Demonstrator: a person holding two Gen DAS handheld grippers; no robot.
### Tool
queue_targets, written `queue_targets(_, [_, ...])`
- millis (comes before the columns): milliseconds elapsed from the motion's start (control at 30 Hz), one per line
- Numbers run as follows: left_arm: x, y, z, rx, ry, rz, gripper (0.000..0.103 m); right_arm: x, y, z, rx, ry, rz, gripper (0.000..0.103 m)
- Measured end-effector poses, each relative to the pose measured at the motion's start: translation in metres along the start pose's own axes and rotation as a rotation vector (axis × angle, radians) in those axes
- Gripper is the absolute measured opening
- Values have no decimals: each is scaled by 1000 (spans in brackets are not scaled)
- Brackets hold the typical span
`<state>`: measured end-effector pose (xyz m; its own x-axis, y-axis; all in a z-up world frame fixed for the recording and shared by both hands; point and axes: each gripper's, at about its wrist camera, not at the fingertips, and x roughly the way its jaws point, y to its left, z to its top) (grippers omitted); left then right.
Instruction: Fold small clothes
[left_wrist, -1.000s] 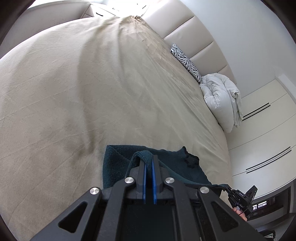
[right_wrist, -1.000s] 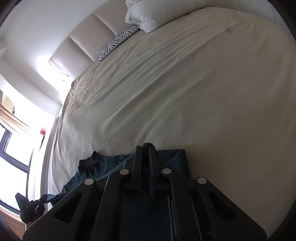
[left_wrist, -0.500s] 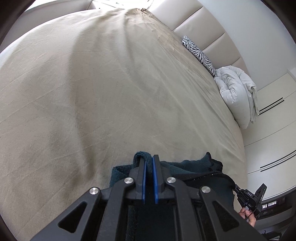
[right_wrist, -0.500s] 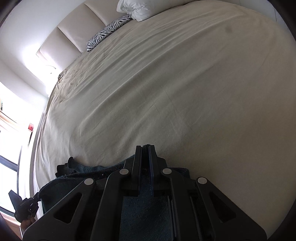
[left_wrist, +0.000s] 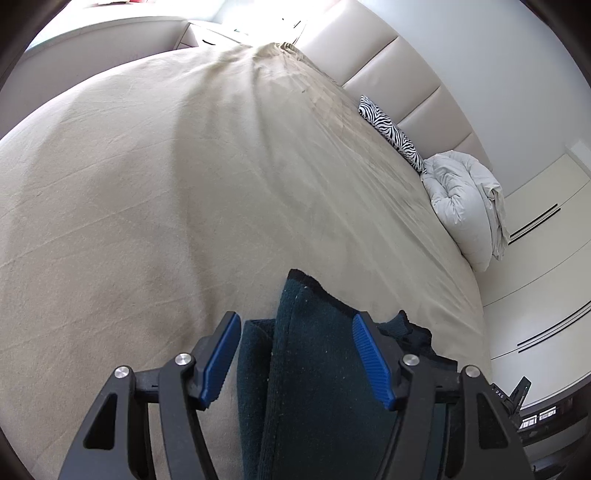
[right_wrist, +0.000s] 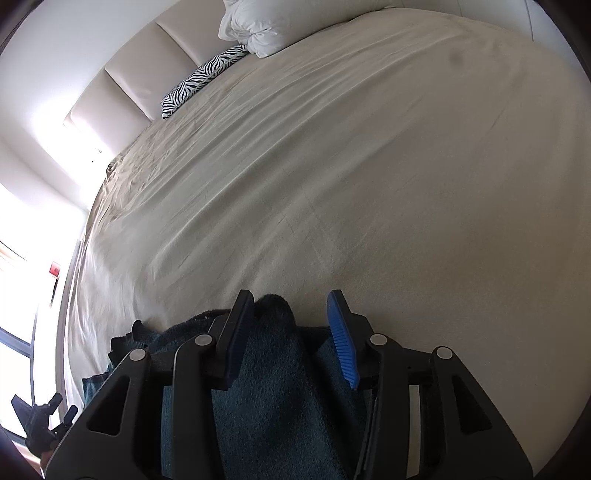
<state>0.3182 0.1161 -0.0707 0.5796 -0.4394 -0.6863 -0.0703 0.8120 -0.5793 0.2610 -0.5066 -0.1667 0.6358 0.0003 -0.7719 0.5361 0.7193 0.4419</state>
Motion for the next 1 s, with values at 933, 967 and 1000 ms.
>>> queue_targets(933, [-42, 6, -121, 233, -38, 128, 37, -80, -36, -123, -239, 45, -63, 19])
queue_targets(967, [-44, 5, -123, 241, -43, 130, 37, -82, -35, -122, -242, 40, -64, 18])
queue_targets(1000, [-45, 5, -125, 250, -44, 133, 37, -85, -36, -123, -242, 37, -62, 16])
